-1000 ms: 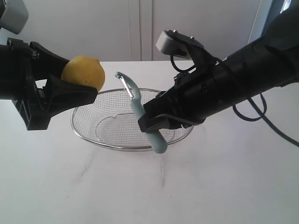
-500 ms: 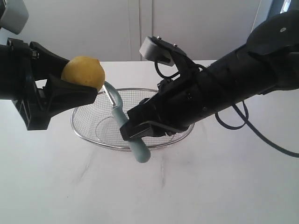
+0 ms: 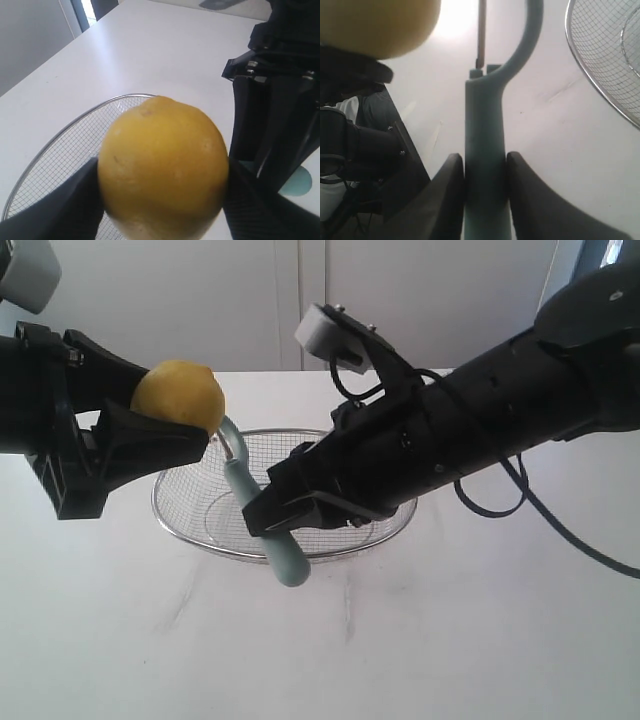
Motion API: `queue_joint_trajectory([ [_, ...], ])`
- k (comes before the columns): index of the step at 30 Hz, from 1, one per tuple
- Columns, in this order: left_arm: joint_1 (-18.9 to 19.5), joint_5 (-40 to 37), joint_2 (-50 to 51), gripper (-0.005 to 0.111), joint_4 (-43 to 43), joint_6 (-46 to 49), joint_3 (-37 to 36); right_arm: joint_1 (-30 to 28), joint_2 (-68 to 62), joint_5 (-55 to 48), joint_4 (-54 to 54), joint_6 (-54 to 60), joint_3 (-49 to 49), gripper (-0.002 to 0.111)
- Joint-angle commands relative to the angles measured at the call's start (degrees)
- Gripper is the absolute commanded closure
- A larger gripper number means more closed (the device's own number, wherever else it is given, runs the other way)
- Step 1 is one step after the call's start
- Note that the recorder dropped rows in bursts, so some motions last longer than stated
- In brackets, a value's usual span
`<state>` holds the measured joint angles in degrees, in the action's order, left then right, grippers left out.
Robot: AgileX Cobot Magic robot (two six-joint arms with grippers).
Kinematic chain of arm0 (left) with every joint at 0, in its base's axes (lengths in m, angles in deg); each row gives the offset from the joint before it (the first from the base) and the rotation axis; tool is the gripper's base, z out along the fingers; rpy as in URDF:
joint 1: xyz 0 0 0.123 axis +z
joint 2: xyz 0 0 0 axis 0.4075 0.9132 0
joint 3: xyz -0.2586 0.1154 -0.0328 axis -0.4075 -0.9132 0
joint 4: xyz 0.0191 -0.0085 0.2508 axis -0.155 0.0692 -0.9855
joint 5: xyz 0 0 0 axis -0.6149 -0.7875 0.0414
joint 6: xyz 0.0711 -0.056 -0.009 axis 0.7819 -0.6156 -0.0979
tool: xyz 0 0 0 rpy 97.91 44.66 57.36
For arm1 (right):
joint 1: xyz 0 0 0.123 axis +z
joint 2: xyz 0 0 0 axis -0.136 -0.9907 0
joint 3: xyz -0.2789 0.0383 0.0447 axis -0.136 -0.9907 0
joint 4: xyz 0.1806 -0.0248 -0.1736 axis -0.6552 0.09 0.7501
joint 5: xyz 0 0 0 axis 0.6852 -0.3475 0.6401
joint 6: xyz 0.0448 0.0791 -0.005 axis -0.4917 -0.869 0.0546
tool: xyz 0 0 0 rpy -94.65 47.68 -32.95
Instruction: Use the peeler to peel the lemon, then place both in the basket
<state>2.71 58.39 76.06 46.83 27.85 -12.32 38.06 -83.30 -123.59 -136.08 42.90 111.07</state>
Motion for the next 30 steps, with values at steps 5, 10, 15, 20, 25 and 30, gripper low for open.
queue_joint_trajectory([
  [5,0.22,-1.15,-0.30,0.107,0.04,-0.29,-0.07,0.03,2.25,0.48,-0.91,0.98,0.16,0.108],
  [10,0.22,-1.38,-0.30,0.107,-1.80,-0.29,-0.07,0.03,2.25,1.20,-0.88,0.98,0.16,0.108],
  [15,0.22,-1.38,-0.30,0.107,-2.38,-0.29,-0.07,0.03,2.25,1.44,-0.88,0.98,0.16,0.108],
  [20,0.22,-1.81,-0.30,0.107,-4.90,-0.29,-0.07,0.03,2.25,1.95,-0.88,0.98,0.16,0.108],
  [25,0.22,-1.81,-0.30,0.107,-4.90,-0.29,-0.07,-0.07,2.25,2.47,-0.88,0.98,0.16,0.108],
  [30,0.22,-1.81,-0.30,0.107,-4.90,-0.29,-0.07,-0.07,2.25,3.14,-0.88,0.87,0.16,0.108],
])
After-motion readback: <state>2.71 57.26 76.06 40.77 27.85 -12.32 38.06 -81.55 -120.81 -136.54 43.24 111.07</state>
